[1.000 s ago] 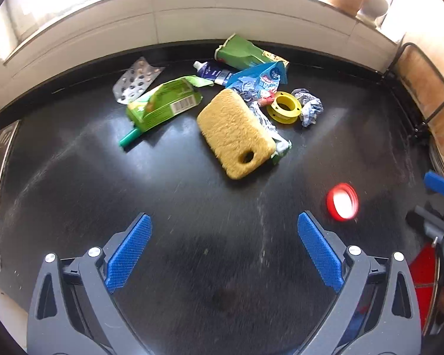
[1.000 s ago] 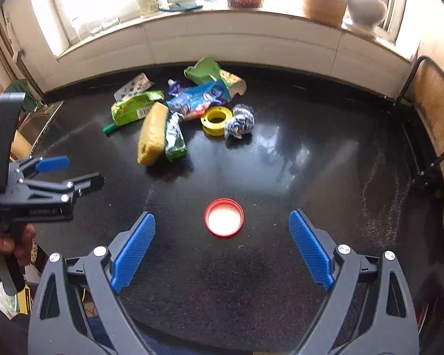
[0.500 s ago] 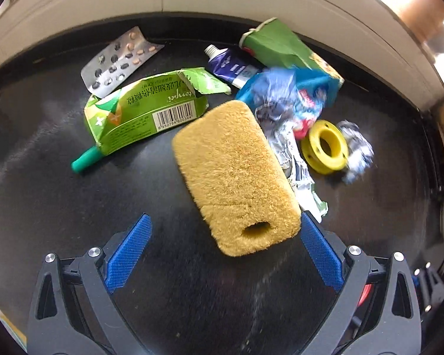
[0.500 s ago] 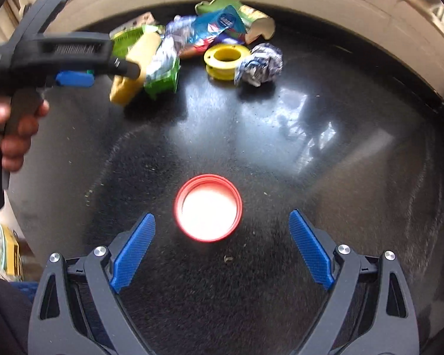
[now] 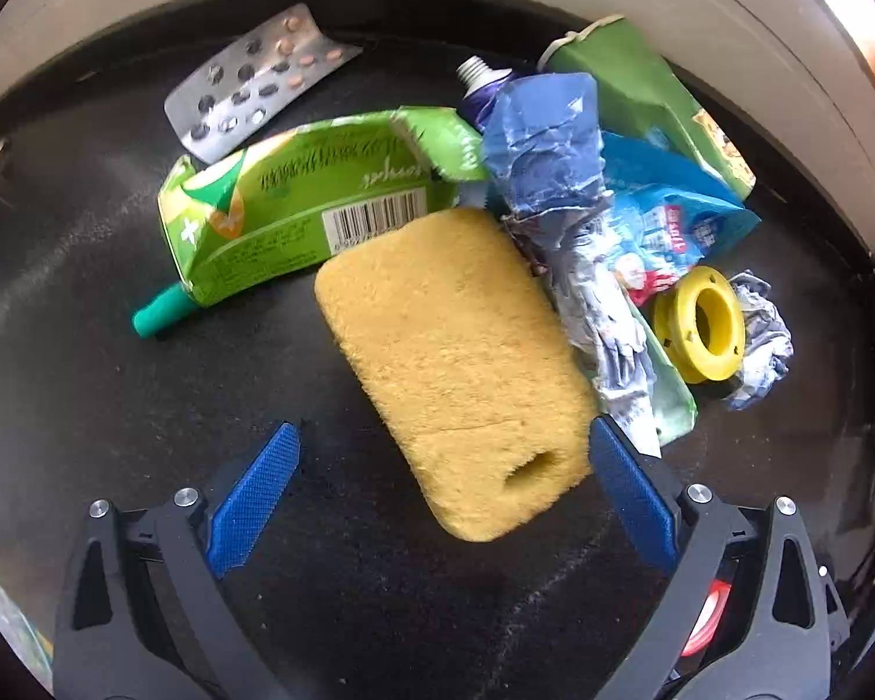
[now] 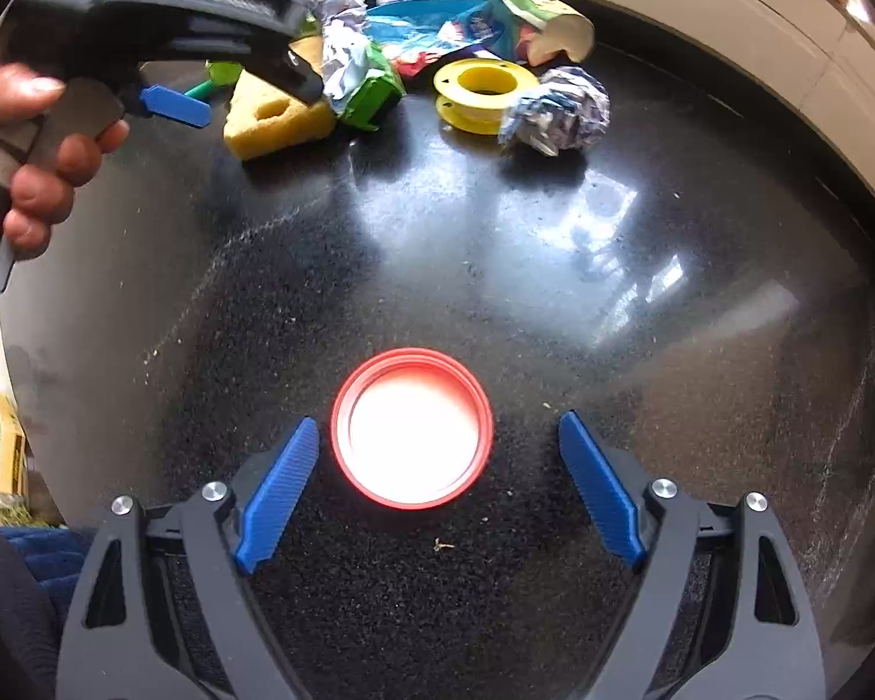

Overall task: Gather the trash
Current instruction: 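Grasp the yellow sponge with the left tool while the right tool grasps the red bottle cap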

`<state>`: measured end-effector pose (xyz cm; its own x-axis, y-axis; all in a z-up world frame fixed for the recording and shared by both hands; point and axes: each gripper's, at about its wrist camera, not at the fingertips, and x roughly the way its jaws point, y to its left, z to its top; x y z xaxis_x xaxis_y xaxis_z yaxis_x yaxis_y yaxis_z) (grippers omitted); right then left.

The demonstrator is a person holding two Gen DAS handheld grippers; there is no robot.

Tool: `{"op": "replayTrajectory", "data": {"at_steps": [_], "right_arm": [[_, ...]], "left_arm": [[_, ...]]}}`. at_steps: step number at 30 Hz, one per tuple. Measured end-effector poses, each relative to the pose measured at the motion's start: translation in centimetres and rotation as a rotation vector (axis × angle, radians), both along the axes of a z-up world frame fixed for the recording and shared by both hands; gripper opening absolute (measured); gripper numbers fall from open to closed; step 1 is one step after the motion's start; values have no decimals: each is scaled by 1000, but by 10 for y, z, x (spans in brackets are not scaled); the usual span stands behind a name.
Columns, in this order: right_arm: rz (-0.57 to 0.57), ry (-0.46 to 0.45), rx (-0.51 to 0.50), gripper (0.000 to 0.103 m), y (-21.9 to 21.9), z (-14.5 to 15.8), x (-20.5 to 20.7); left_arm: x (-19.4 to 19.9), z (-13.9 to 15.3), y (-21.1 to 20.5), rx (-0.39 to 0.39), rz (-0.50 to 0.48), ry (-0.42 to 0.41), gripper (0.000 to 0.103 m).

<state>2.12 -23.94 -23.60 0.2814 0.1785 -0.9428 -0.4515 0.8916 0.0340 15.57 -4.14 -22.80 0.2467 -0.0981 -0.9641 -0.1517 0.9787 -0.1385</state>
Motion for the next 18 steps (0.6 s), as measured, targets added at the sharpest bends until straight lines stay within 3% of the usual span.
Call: {"op": "replayTrajectory", "data": {"at_steps": [6,11,18], "right_arm": [[22,-23,-11,78,8,1,-7],[25,-30,-3,63,14,4,-7],[27,-32,-12,63,12,4,-5]], "left_arm": [[-2,-4,2,-2,-15,-31,96],[-17,-4,14,14,-12,-28,96],[-30,3,34,38,-30,-34,96]]}}
